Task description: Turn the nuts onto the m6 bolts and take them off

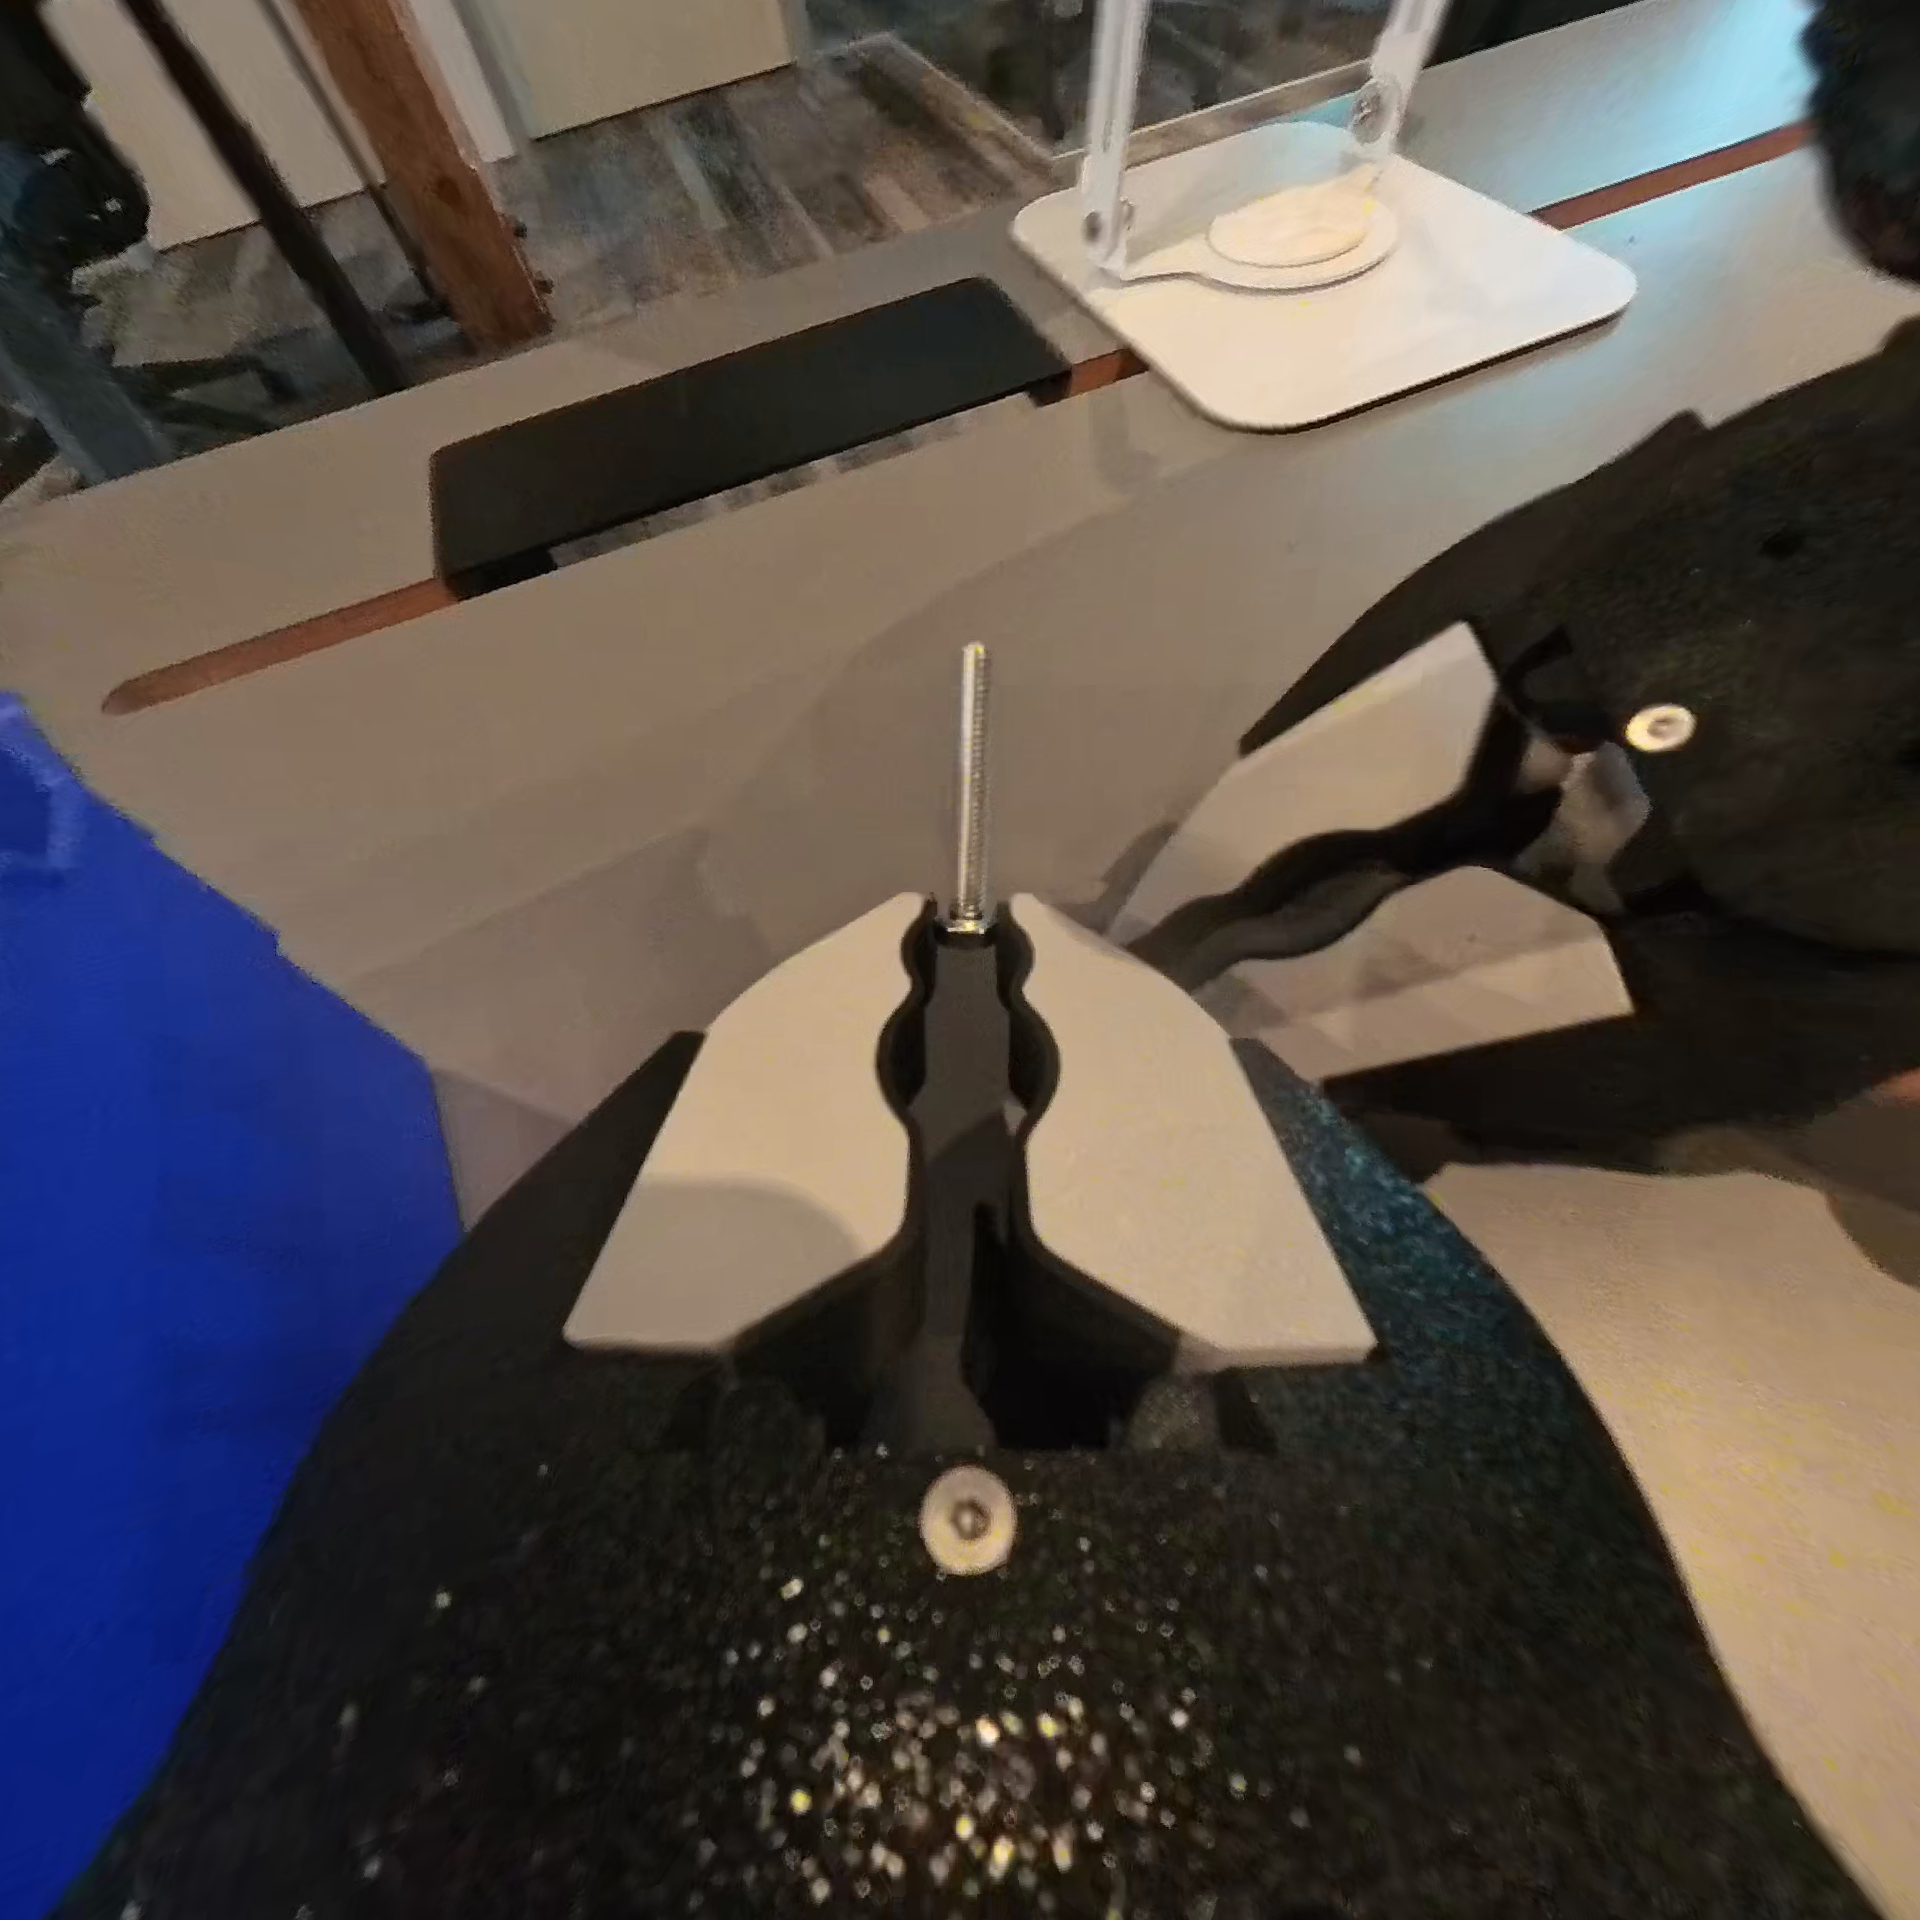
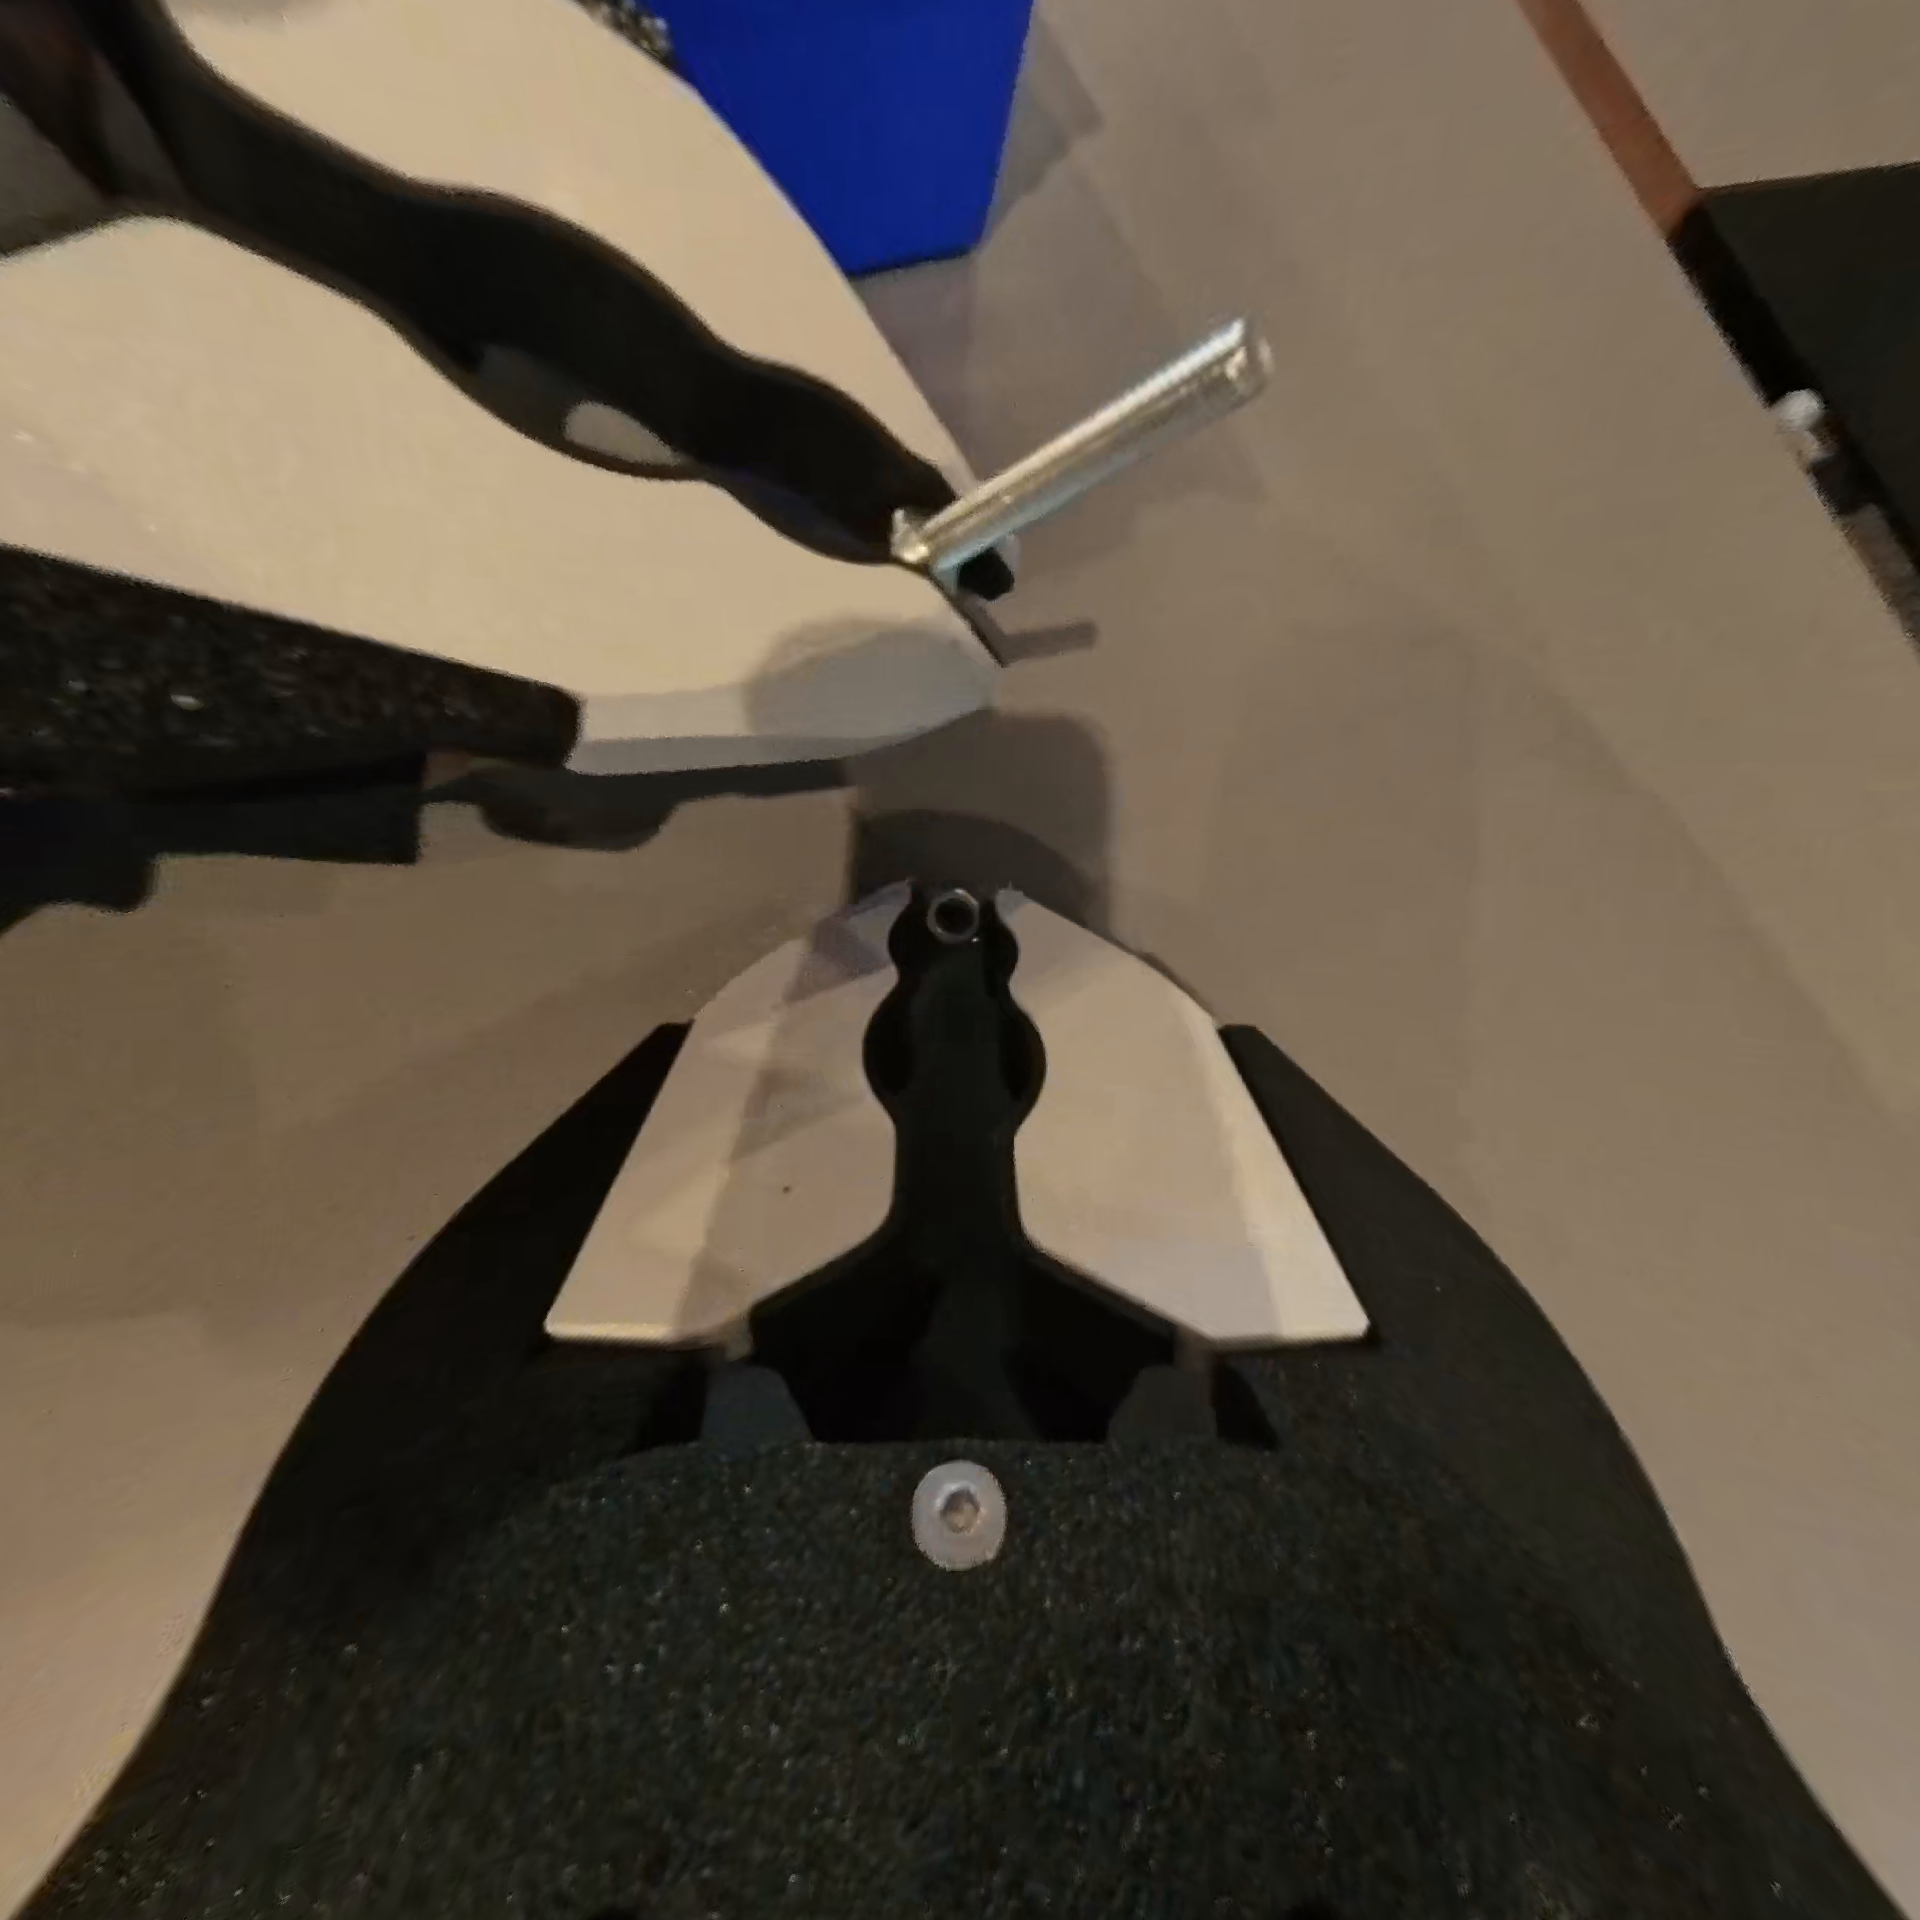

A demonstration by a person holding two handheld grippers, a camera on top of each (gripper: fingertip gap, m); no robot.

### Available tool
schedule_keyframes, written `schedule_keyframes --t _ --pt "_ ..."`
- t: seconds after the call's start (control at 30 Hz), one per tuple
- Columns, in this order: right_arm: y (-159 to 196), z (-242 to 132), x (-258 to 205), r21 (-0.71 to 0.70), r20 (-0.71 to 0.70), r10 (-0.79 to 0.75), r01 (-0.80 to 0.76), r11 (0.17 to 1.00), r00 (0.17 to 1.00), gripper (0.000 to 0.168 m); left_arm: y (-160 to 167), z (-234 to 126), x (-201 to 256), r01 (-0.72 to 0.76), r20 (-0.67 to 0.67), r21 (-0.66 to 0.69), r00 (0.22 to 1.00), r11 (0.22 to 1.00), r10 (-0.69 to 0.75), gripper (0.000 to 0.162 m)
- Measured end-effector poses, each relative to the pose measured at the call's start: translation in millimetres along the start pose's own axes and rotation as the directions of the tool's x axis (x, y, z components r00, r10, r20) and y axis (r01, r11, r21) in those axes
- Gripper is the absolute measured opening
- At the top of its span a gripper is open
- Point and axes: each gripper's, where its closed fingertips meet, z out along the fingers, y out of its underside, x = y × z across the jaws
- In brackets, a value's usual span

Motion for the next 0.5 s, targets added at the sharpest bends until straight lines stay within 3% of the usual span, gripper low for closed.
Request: schedule_keyframes --t 0.1,0.27,0.37,0.5 --pt "-1 -29 19 0.138 -0.144 0.027 -0.007 0.99 0.989 0.01 -12 -2 38 -0.119 -0.199 0.11 0.97 0.987 0.139 0.011" --pt "22 -116 37 0.381 -0.296 0.178 -0.055 0.923 0.939 0.01 -14 -9 98 -0.224 -0.421 0.183 0.862 0.957 0.282 0.01" --pt "39 -161 29 0.491 -0.27 0.242 -0.082 0.867 0.932 0.009 -9 -16 131 -0.264 -0.53 0.194 0.782 0.945 0.327 0.01" --pt "46 -195 -1 0.602 -0.103 0.216 -0.112 0.791 0.971 0.009 -2 -25 163 -0.297 -0.629 0.197 0.693 0.934 0.352 0.01"
